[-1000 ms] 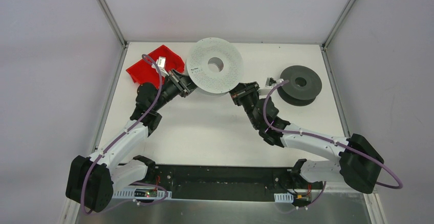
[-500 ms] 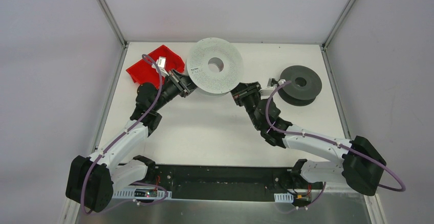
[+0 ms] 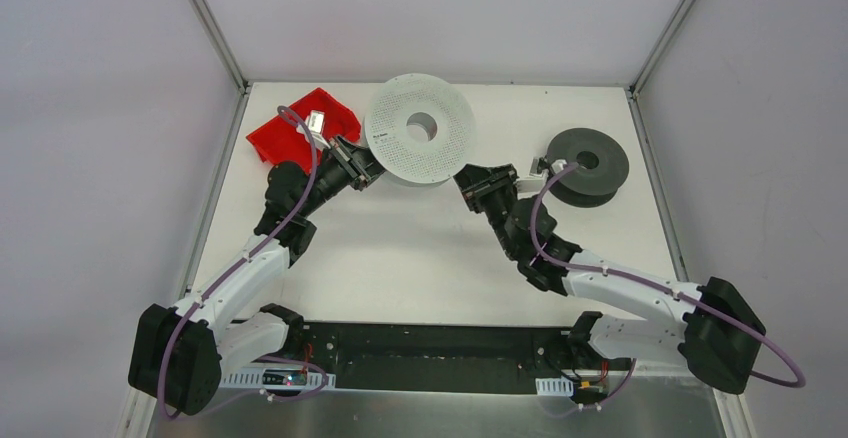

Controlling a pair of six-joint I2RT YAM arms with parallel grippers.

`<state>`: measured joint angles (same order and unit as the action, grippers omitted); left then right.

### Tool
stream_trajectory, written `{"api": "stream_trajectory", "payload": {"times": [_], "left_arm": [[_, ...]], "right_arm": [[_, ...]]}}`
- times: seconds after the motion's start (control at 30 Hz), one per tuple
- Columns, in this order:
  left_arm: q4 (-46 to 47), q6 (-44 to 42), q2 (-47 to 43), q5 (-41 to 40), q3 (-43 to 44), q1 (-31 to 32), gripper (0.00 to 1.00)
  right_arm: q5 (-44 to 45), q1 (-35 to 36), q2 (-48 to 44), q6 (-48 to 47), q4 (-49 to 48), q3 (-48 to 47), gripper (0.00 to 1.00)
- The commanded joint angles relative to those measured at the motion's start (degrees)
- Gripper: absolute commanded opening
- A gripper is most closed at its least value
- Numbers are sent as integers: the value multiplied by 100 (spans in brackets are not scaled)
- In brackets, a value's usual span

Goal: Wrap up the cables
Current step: Place the cable reel at the center of the board.

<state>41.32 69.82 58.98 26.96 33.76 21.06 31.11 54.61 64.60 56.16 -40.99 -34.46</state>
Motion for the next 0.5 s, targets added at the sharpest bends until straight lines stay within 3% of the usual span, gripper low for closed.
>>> {"api": "stream_trajectory", "payload": {"times": [0.0,0.17,0.47], "left_arm": [[889,-7,-206,93,113,47,0],[701,-131,-180,141,157,39,0],[-636,-867,-111,216,580,6,0]], "right_arm": [[196,13,-411,-79,152,121,22],[274,14,-890,-44,380,348,22],[698,14,-2058,-298,1389,682,25]]}}
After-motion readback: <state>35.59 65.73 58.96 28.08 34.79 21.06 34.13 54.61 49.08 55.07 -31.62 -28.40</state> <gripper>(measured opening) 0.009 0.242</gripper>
